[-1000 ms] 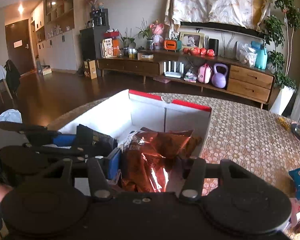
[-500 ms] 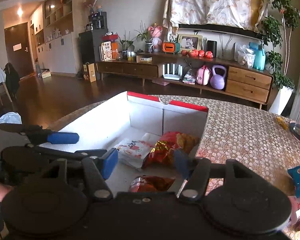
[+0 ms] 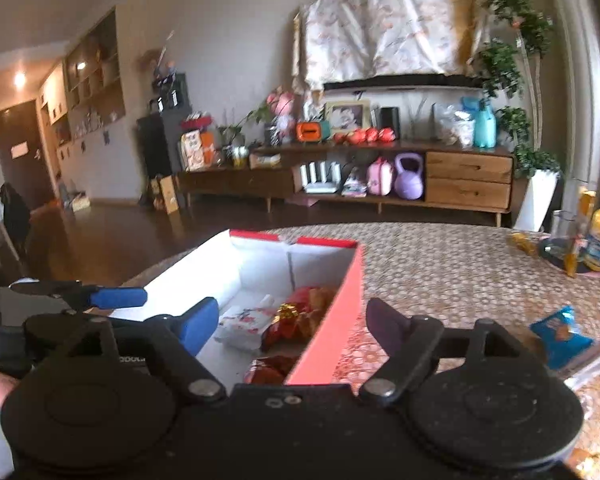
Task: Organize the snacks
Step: 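Move both tools back toward the remaining snacks on the table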
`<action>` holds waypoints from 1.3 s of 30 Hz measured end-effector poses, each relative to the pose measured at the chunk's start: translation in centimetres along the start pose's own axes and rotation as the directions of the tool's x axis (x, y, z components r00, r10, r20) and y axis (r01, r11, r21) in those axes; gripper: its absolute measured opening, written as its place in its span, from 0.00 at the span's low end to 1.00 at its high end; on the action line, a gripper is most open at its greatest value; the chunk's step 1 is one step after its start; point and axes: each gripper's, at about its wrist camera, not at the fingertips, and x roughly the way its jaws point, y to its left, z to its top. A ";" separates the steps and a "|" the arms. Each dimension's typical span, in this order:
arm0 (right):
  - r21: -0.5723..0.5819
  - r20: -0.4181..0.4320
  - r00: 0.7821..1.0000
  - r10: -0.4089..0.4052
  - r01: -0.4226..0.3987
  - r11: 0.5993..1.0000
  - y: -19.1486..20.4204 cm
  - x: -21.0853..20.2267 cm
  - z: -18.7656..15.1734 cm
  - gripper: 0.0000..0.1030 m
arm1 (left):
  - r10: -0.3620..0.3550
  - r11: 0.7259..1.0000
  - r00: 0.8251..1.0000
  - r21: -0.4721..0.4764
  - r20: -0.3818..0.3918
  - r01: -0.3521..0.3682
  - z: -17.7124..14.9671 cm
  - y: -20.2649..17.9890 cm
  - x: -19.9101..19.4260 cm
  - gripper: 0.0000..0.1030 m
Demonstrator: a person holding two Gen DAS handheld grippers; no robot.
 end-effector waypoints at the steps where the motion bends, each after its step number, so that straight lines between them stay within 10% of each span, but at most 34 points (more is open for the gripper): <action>1: 0.004 0.007 1.000 -0.007 0.007 1.000 -0.4 -0.5 -0.1 0.82 | -0.003 1.000 1.000 0.003 0.004 0.003 0.1 -0.5 -0.1 0.83; 18: 0.104 0.065 0.968 -0.244 0.237 0.966 -9.0 -7.3 -3.4 0.98 | -0.177 0.979 0.981 0.114 0.074 0.168 1.6 -11.7 -0.8 0.96; 39: 0.198 -0.054 0.908 -0.415 0.417 0.887 -17.9 -10.1 -10.4 1.00 | -0.302 0.922 0.951 0.235 -0.068 0.309 -1.6 -21.9 4.6 0.96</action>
